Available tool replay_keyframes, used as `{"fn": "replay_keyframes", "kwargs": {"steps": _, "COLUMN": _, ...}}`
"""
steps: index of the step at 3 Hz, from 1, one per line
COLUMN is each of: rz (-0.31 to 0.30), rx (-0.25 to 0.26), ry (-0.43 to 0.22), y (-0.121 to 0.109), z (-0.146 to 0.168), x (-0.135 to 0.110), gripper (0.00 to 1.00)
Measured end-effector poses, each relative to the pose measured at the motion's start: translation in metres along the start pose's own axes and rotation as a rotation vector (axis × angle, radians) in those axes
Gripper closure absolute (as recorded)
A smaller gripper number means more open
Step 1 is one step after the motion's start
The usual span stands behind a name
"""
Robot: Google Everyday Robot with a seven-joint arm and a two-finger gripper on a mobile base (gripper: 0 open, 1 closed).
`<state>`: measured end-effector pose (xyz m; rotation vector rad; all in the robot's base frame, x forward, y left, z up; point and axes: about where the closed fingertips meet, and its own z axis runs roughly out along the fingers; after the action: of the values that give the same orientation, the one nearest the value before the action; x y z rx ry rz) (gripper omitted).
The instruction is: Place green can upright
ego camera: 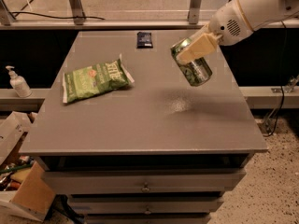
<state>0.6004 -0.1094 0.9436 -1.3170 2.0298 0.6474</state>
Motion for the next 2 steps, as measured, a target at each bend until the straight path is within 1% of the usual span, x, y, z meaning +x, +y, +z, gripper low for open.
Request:
{"fn": "replay_keyframes", "kwargs": {"steps": 1, "rz": 0.010, "rx": -0.031, "ry": -0.035, "y": 0.0068, "z": 0.0010, "x": -0.0064, "gripper": 1.00}}
{"fn": "replay_keyframes", "kwargs": {"steps": 2, "rz": 0.012, "rx": -0.035, "ry": -0.048, "y": 0.0072, "z": 0.0035, "x": -0.0063, "gripper": 1.00}}
